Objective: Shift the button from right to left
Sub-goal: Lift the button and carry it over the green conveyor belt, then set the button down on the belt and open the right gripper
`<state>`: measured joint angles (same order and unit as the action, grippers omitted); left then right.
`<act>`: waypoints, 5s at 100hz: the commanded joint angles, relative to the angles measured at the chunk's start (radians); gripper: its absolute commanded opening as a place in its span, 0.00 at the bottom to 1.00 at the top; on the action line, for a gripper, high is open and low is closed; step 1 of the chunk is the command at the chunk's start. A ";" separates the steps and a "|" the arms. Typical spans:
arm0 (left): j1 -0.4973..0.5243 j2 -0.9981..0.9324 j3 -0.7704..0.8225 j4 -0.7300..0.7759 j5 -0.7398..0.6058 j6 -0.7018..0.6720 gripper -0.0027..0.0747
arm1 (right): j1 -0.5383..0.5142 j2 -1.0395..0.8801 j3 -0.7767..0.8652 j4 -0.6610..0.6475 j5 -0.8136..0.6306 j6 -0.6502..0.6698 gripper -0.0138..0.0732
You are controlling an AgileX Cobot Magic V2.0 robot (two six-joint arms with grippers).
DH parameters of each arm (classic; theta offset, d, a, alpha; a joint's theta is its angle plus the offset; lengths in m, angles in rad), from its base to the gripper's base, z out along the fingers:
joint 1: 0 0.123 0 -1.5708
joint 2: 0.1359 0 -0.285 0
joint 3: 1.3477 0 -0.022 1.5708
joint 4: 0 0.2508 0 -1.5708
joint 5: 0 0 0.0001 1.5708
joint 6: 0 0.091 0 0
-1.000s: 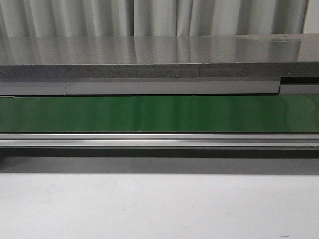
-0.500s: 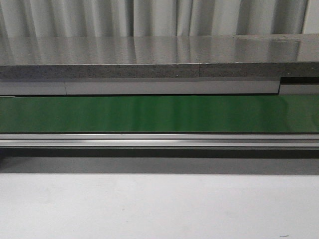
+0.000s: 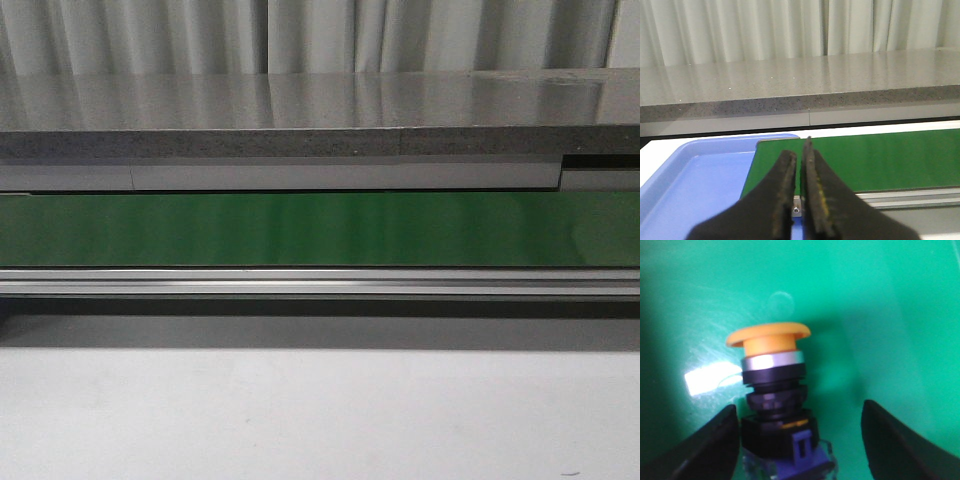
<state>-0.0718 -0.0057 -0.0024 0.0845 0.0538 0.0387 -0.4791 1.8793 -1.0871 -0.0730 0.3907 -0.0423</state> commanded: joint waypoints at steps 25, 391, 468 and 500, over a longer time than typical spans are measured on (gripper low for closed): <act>-0.008 -0.035 0.040 -0.001 -0.080 -0.012 0.04 | -0.006 -0.025 -0.023 0.000 -0.036 -0.019 0.28; -0.008 -0.035 0.040 -0.001 -0.080 -0.012 0.04 | 0.330 -0.942 0.228 0.391 -0.038 -0.397 0.79; -0.008 -0.035 0.040 -0.001 -0.080 -0.012 0.04 | 0.357 -1.731 0.721 0.392 0.024 -0.399 0.63; -0.008 -0.035 0.040 -0.001 -0.080 -0.012 0.04 | 0.357 -1.759 0.721 0.392 0.051 -0.398 0.21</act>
<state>-0.0718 -0.0057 -0.0024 0.0867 0.0538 0.0387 -0.1240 0.1098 -0.3419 0.3048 0.5057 -0.4313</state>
